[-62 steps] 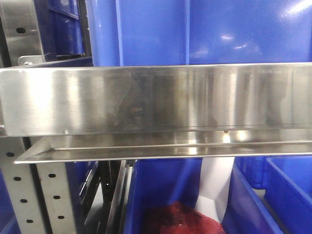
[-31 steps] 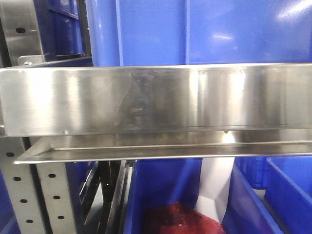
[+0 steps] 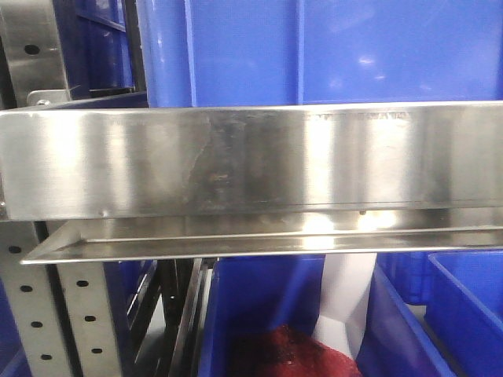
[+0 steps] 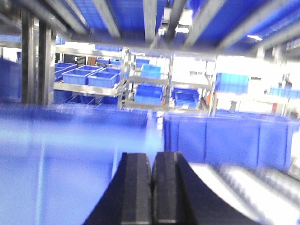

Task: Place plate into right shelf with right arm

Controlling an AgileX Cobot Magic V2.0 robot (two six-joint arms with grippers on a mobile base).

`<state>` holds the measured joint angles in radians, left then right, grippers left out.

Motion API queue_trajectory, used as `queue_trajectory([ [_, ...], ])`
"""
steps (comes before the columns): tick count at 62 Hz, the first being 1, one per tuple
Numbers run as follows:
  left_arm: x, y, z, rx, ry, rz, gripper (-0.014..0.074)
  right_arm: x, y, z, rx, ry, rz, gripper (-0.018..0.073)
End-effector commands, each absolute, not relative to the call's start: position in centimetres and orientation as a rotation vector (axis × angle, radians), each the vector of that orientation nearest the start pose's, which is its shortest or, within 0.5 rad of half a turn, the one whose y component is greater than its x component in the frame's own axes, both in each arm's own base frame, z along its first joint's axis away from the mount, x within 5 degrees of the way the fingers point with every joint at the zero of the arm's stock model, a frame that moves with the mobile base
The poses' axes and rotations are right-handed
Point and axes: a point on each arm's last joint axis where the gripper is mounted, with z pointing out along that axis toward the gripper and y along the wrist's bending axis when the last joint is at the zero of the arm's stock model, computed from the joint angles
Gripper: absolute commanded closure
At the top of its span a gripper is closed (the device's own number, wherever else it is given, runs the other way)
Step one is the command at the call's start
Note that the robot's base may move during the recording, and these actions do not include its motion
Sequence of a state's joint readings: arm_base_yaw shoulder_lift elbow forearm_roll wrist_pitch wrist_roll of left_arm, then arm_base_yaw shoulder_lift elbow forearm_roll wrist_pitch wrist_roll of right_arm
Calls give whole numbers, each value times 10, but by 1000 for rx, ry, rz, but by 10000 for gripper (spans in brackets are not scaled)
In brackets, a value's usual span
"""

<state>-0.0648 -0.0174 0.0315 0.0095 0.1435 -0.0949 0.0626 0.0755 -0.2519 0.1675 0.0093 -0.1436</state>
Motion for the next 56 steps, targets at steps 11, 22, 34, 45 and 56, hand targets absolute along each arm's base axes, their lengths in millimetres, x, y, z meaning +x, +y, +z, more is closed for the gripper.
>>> queue_trajectory([
  [11, 56, -4, 195, -18, 1562, -130, 643, 39, 2, 271, -15, 1271, 77, 503],
  [22, 56, -4, 195, -18, 1562, -130, 643, 42, 2, 261, -15, 1301, 78, 503],
  [34, 56, -4, 195, -18, 1562, -130, 643, 48, 3, 243, -15, 1357, 77, 503],
  [45, 56, -4, 195, -18, 1562, -130, 643, 52, 3, 224, -18, 1439, 77, 503],
  [56, 56, -4, 195, -18, 1562, -130, 643, 54, 3, 213, -20, 1502, 78, 503],
])
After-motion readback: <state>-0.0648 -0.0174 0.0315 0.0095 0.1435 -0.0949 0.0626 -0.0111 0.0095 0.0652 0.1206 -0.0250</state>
